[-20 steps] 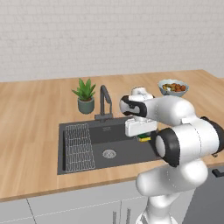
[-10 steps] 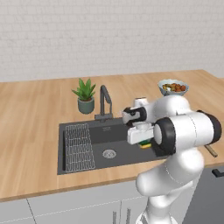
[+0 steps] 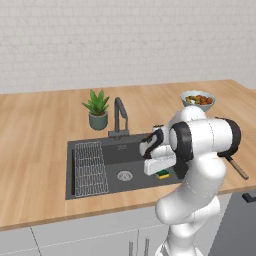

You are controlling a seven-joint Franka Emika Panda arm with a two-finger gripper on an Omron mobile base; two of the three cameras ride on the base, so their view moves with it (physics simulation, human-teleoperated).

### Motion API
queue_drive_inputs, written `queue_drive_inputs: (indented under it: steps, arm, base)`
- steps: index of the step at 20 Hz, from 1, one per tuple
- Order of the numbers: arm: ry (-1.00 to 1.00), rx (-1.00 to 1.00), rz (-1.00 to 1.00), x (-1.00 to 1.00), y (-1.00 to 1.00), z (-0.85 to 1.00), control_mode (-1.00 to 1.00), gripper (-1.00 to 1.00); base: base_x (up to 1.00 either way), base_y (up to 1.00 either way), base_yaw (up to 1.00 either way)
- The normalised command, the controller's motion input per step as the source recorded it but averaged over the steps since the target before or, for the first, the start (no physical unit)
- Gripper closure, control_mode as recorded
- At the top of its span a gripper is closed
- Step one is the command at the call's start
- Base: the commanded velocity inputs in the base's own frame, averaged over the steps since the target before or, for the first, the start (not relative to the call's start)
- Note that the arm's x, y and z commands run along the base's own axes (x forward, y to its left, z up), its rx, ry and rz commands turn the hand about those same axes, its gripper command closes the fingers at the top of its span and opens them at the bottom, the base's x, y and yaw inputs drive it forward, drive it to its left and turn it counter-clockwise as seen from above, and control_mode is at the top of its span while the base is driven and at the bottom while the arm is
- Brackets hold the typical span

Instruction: Pick the pan and sponge and place them into the sink. Then turn on the water.

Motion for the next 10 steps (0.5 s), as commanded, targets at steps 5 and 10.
queue_drive_inputs:
  steps: [5, 10]
  arm:
    - [-0.06, 0.00, 0.00, 0.37, -0.02, -0.50, -1.00, 1.00]
    - [-0.05, 0.00, 0.00, 0.38, 0.00, -0.48, -1.00, 1.00]
  base:
    - [0.00, 0.00, 0.00]
    - [0.00, 0.00, 0.00]
